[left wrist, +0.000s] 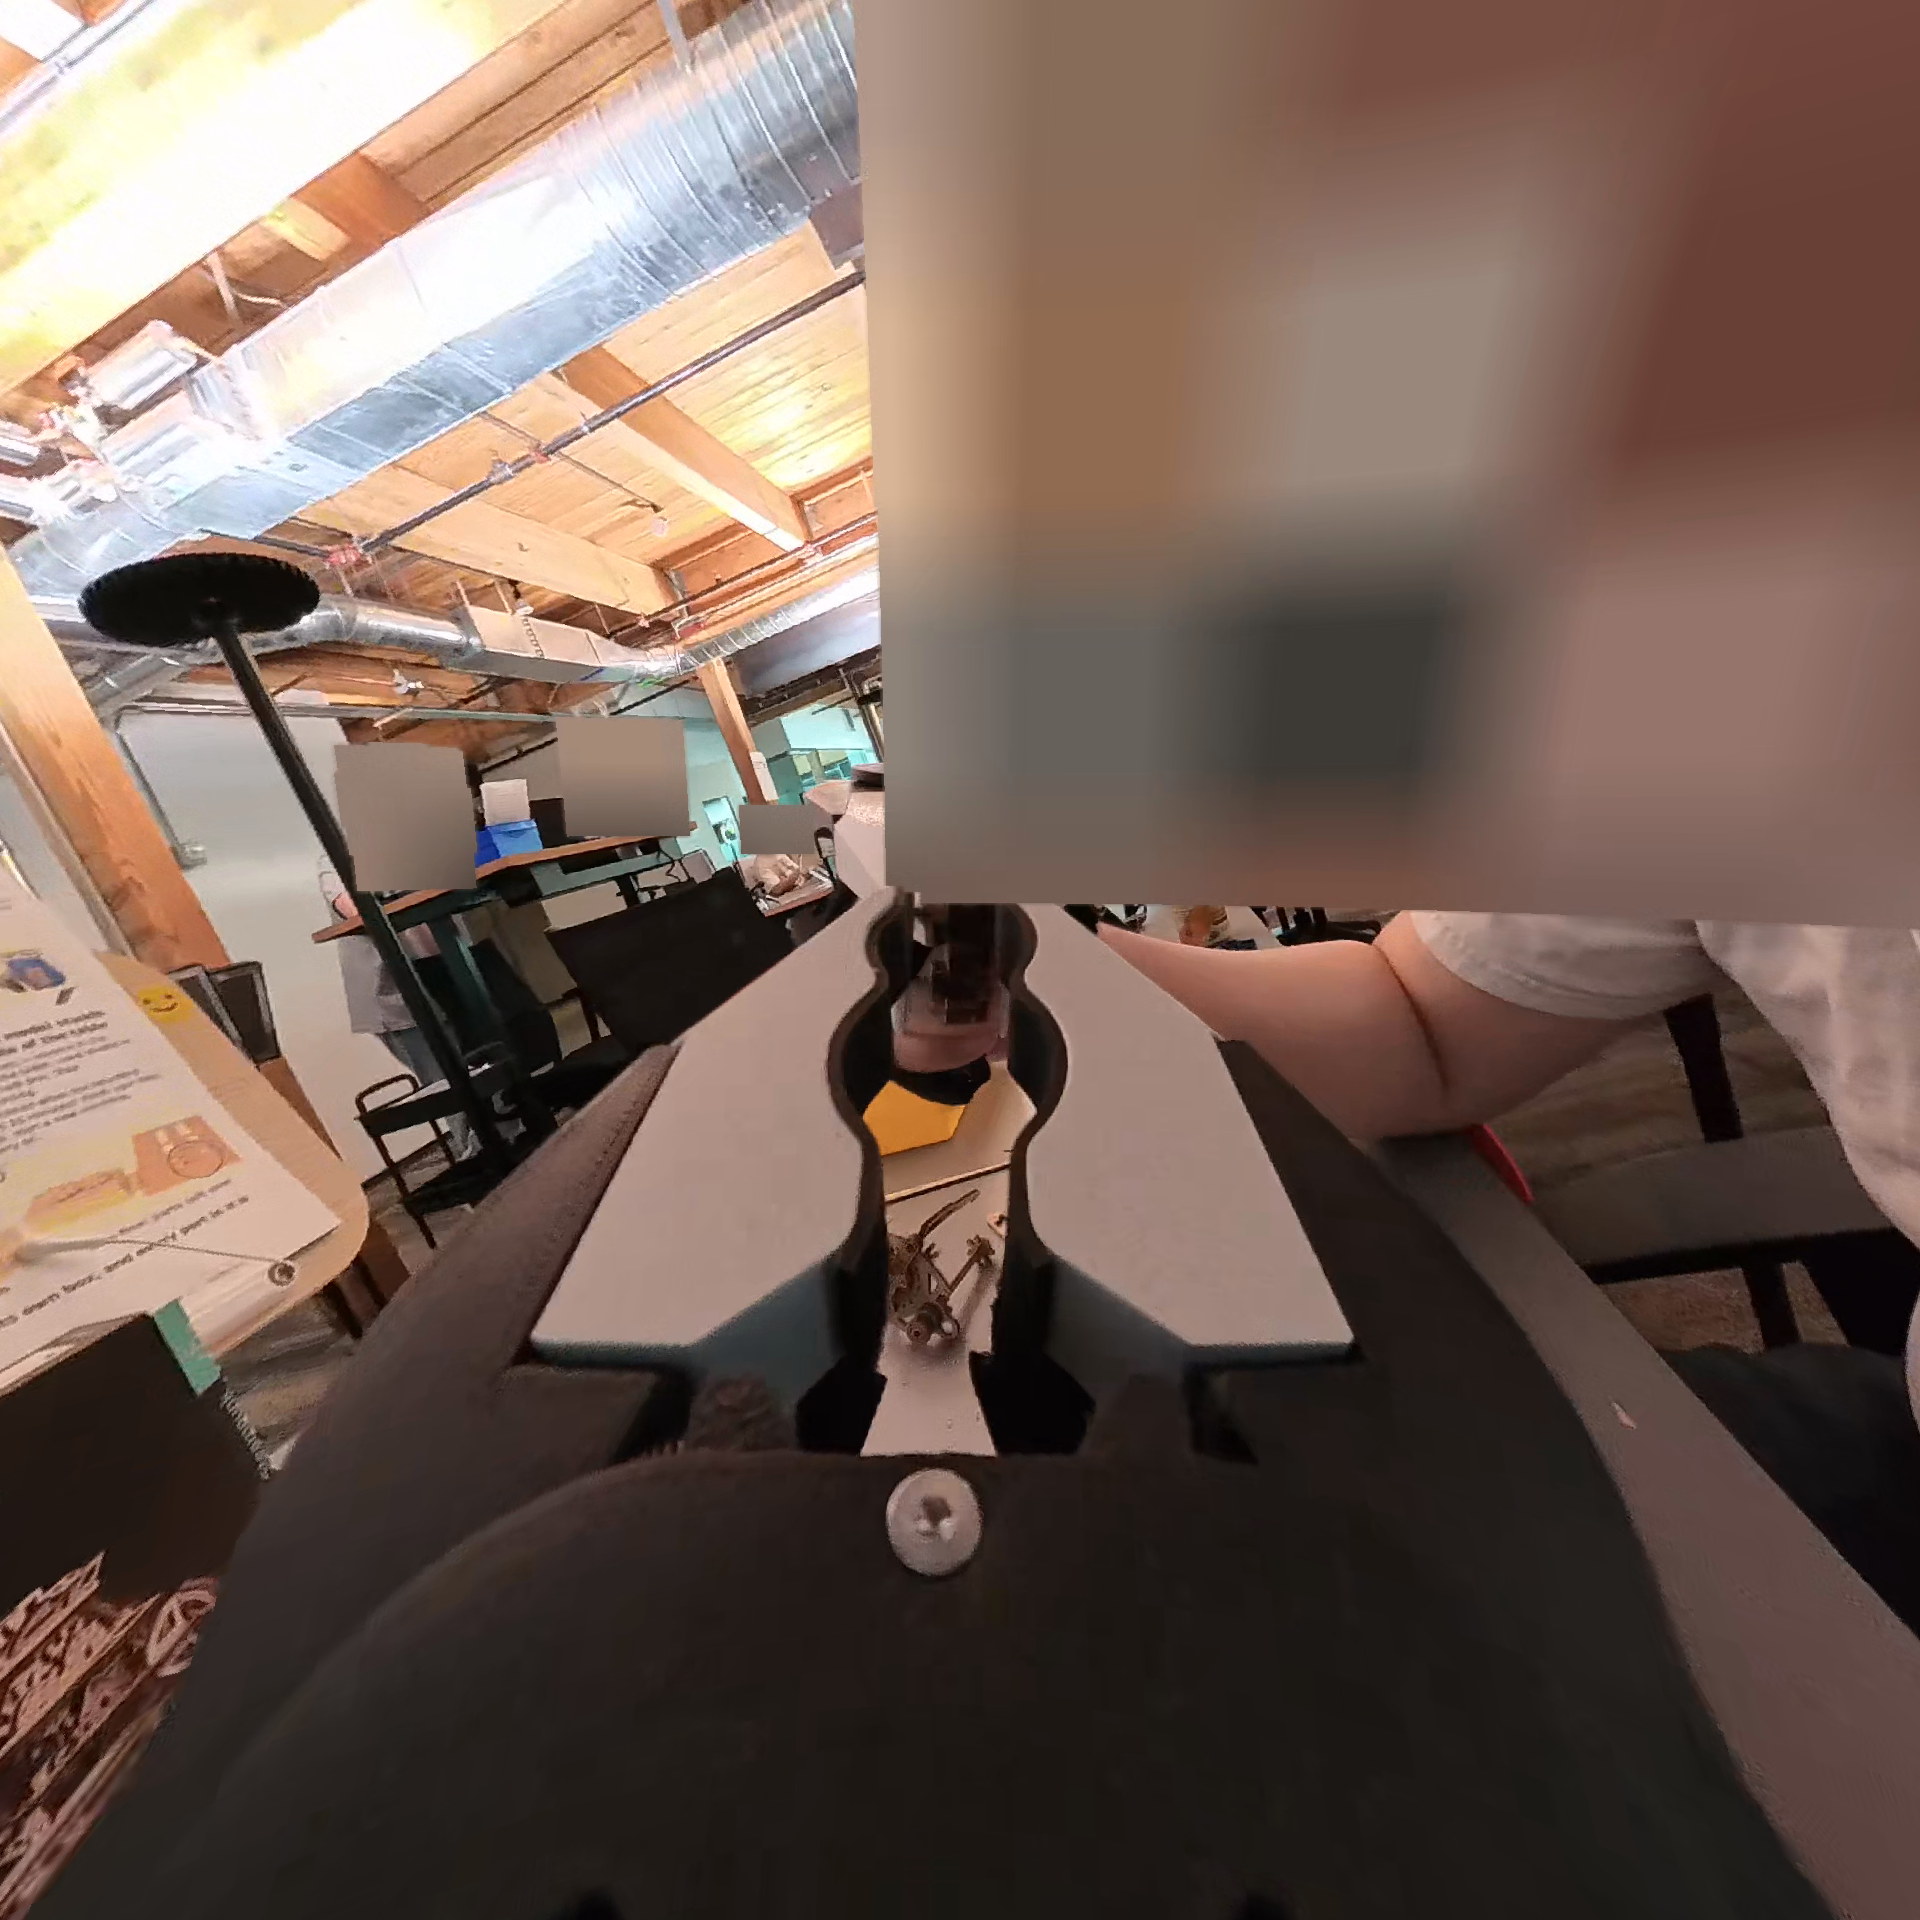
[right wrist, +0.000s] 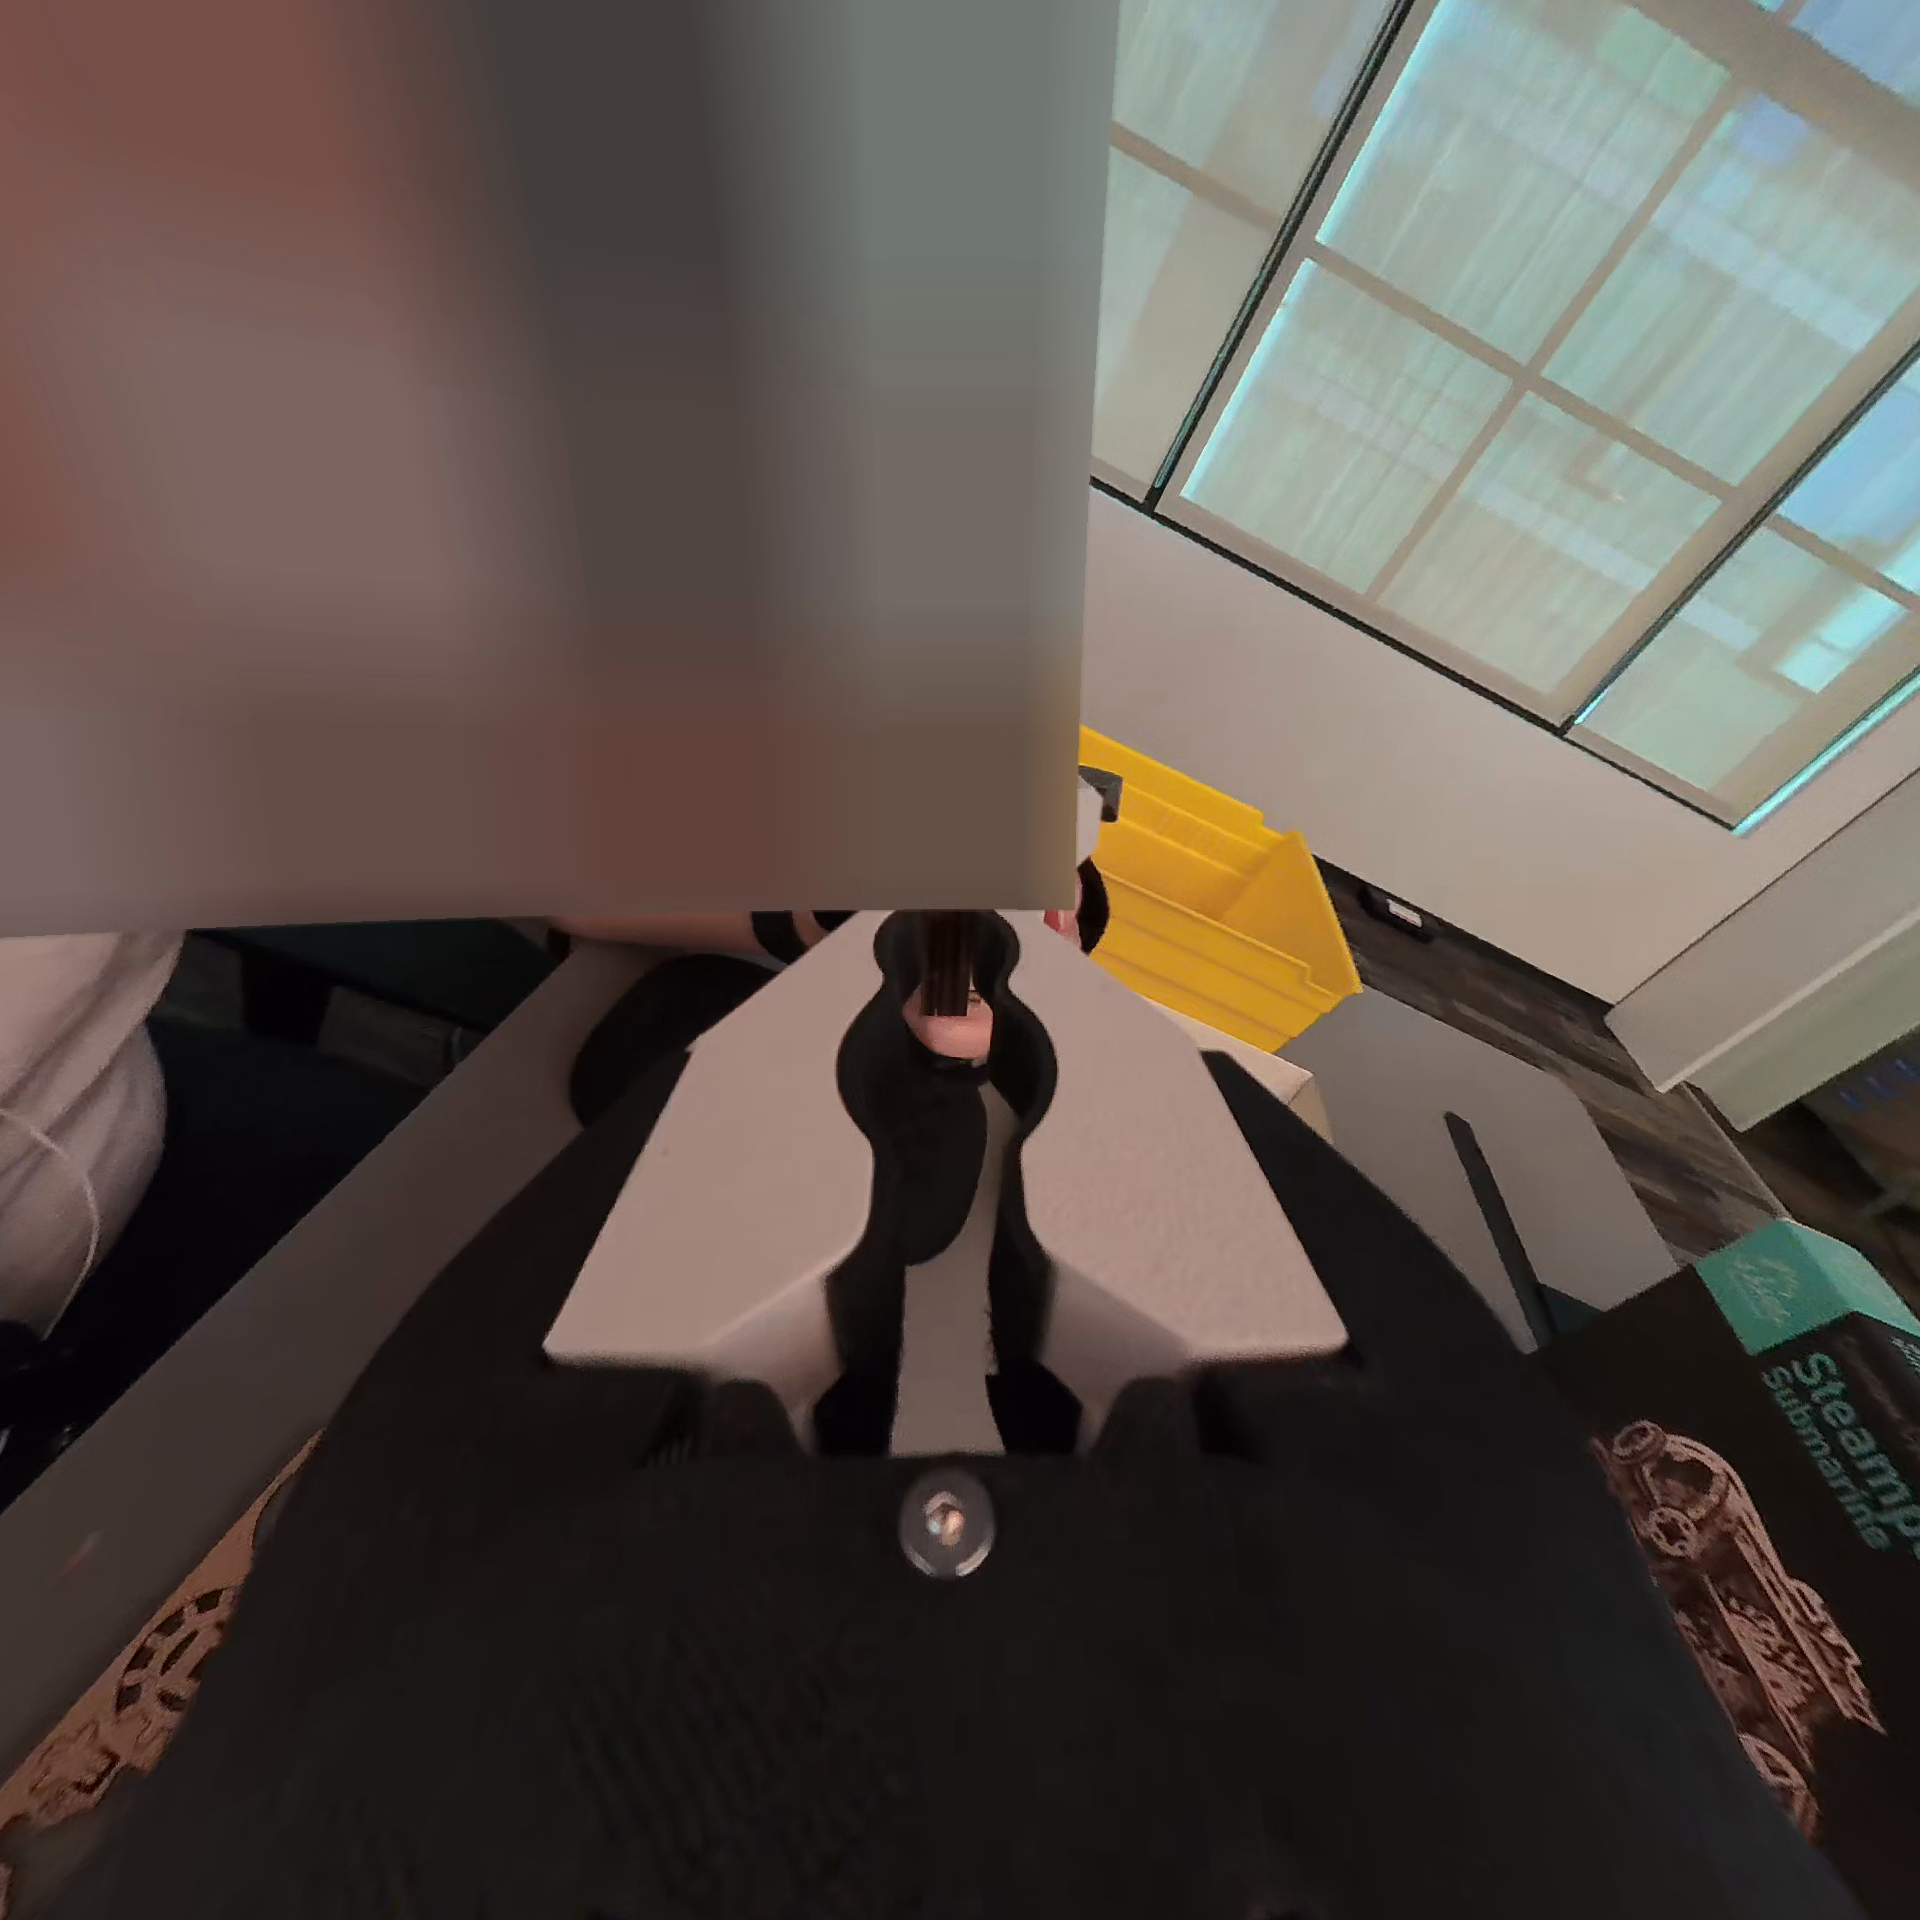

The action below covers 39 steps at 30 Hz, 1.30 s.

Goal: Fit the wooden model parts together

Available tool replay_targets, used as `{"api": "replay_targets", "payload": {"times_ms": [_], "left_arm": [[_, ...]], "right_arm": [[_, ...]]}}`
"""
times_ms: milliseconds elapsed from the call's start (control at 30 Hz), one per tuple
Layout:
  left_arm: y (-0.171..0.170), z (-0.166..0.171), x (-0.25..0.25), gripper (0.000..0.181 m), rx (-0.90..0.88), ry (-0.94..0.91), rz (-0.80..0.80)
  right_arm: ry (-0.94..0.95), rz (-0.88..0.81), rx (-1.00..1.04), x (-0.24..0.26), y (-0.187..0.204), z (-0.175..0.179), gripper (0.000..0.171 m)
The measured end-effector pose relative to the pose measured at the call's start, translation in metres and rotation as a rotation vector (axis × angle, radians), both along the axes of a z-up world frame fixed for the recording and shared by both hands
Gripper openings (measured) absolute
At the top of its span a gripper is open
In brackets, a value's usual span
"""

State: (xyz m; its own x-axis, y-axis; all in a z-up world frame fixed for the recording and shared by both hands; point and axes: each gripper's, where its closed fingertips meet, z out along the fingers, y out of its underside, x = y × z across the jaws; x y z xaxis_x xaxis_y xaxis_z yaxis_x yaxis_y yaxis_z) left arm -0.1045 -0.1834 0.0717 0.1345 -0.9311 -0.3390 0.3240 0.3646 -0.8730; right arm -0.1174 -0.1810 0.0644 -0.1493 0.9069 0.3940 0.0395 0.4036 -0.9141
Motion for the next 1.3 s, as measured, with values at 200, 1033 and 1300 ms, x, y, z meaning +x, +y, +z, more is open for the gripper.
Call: {"api": "replay_targets", "payload": {"times_ms": [200,1033,1300], "left_arm": [[0.0,0.002,-0.001,0.011,0.065,-0.001,0.061],[0.004,-0.001,0.002,0.011,0.066,0.018,0.107],[0.012,0.003,0.002,0.01,0.017,-0.043,0.134]], "right_arm": [[0.023,-0.009,-0.006,-0.001,0.001,0.002,0.007],[0.07,0.048,-0.054,0.001,0.003,0.0,0.007],[0.108,0.046,-0.118,0.001,0.01,0.004,0.008]]}}
